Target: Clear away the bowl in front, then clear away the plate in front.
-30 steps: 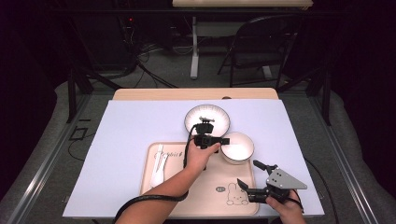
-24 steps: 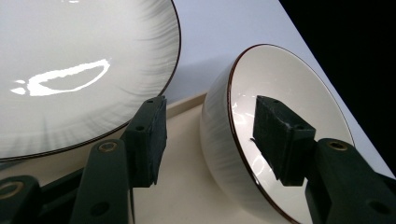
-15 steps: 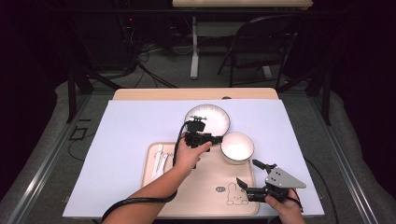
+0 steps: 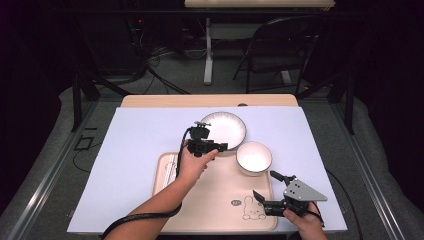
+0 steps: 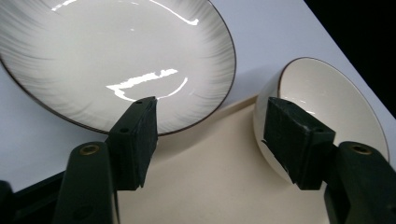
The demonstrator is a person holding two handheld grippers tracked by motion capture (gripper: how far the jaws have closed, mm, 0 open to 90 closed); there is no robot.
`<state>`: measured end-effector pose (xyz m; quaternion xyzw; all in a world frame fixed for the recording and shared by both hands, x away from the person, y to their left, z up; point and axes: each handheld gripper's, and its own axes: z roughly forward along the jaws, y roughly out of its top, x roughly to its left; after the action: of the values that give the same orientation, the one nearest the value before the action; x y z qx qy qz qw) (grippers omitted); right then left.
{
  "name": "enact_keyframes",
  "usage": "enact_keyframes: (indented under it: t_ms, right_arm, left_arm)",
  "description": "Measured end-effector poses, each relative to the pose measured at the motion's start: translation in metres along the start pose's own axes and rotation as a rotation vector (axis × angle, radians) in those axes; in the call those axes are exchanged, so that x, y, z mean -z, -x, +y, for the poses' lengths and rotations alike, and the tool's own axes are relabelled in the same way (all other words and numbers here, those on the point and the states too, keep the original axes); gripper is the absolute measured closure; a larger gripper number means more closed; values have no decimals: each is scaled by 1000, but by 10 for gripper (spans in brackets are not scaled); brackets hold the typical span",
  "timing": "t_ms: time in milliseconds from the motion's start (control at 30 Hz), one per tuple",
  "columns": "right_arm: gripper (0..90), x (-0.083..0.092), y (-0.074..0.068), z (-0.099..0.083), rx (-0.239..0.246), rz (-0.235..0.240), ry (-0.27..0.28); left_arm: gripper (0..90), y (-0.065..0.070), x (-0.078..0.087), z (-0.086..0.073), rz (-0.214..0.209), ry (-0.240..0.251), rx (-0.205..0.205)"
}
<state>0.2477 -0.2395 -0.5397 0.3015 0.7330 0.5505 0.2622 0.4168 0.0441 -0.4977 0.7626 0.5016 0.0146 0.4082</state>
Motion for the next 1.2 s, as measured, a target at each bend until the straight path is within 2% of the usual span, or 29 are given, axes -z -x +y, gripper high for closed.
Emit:
enact_keyframes:
  t_ms: [233,433,467,600,700,867,1033,1200]
  right_arm:
    - [141,0,0,0,2,-1,0]
    - [141,0,0,0,-2,-2,-2]
    - [141,0,0,0,-1,-3,-4]
    - [141,0,0,0,-1,-4,-5]
    - [141,-1,0,0,-1,-1,-3]
    - [141,-1,0,0,0,0,-3]
    - [141,0,0,0,-2,-1,-3]
    - [141,-1,0,0,0,0,-3]
  left_arm:
    - [323,-13,8,8,17,24,0]
    - [324,-24,11,12,26,24,5]
    - [344,-29,12,13,49,17,3]
    - [358,-37,14,14,68,28,13]
    - [381,-47,16,17,93,37,26]
    - [428,-60,16,19,115,47,51]
    - [464,-70,16,20,115,70,70]
    - [508,-76,15,22,140,76,66]
